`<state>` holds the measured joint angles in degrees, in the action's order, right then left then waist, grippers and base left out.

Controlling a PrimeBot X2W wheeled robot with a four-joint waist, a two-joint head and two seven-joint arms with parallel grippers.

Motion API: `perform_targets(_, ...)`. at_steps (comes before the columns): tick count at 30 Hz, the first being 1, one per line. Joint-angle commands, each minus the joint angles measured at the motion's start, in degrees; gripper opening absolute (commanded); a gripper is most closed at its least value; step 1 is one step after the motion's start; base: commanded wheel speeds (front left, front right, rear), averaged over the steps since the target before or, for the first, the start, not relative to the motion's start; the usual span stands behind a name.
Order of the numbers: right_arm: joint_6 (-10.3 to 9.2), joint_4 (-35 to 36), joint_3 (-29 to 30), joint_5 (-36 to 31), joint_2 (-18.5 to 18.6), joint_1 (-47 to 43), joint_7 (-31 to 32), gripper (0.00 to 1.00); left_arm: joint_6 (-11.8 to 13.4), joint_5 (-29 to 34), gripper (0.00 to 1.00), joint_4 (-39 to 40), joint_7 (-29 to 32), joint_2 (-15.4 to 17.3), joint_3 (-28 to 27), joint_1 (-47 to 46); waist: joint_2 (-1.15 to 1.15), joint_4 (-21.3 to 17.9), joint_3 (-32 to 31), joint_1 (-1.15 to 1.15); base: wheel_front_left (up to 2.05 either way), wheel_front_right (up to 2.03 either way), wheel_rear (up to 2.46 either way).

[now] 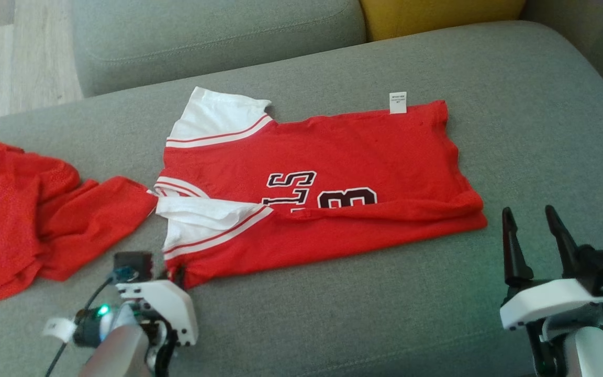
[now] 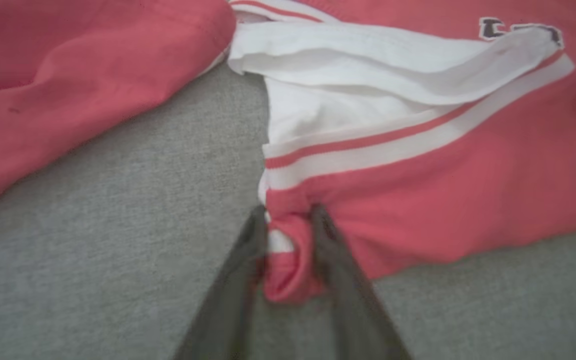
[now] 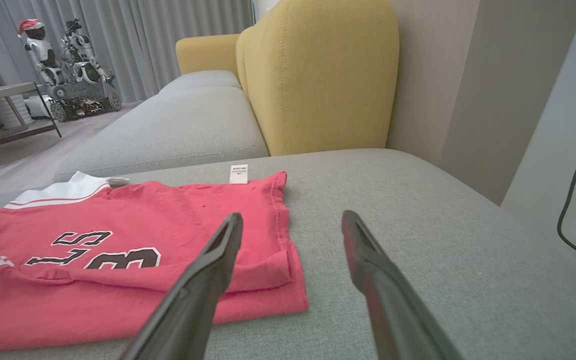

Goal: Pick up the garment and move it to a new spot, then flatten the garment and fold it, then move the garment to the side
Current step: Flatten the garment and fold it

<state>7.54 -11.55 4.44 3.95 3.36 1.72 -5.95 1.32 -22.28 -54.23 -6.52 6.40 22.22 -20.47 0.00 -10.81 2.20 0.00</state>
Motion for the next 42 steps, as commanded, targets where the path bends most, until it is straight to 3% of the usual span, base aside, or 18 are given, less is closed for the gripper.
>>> perform_targets(1,-0.05,2.3,-0.9,-0.4,0.0,2.5,0.2,1.00,-0.4,0.4,0.00,-0.9,1.1,0.5,-0.3,-0.6,0.00,0.3,0.1,0.00,0.00,0.00,0.00)
perform_targets(13,-0.05,-4.9,4.5,2.8,-0.4,5.4,5.9,1.00,-0.2,0.1,0.00,7.3,-7.8,-0.1,-1.2,-2.2,0.00,5.5,0.5,0.00,0.00,0.00,0.00)
perform_targets(18,-0.05,-12.3,7.4,5.9,-0.5,8.4,8.2,1.00,-0.1,0.6,0.00,14.0,-8.3,0.2,-1.3,-0.8,0.00,8.0,1.2,0.00,0.00,0.00,0.00)
perform_targets(24,-0.05,-21.2,9.2,3.9,-0.5,12.9,9.3,1.00,0.0,0.9,0.00,20.1,-8.1,0.7,-0.6,0.9,0.00,10.1,2.6,0.00,0.00,0.00,0.00)
perform_targets(38,-0.05,-39.0,14.2,2.6,-0.5,23.4,7.9,1.00,0.3,1.1,0.00,26.3,-6.0,1.7,1.2,2.3,0.00,11.8,4.9,0.00,0.00,0.00,0.00)
perform_targets(39,-0.05,-40.1,14.1,2.7,-0.5,23.9,8.0,0.45,0.3,1.0,0.00,26.3,-5.8,1.8,1.3,2.3,0.00,11.8,4.9,0.00,0.00,0.00,0.00)
perform_targets(40,-0.05,-41.0,13.9,2.5,-0.5,24.3,7.8,0.09,0.2,1.0,0.00,26.4,-5.7,1.8,1.4,2.4,0.00,11.8,4.9,0.00,0.00,0.00,0.00)
perform_targets(41,-0.05,-41.0,13.9,2.5,-0.5,24.3,7.8,0.09,0.2,1.0,0.00,26.4,-5.7,1.8,1.4,2.4,0.00,11.8,4.9,0.00,0.00,0.00,0.00)
perform_targets(42,-0.05,-41.7,13.7,2.2,-0.5,24.6,7.4,0.00,0.2,0.9,0.00,26.4,-5.5,1.9,1.5,2.5,0.00,11.7,4.8,0.00,0.00,0.00,0.00)
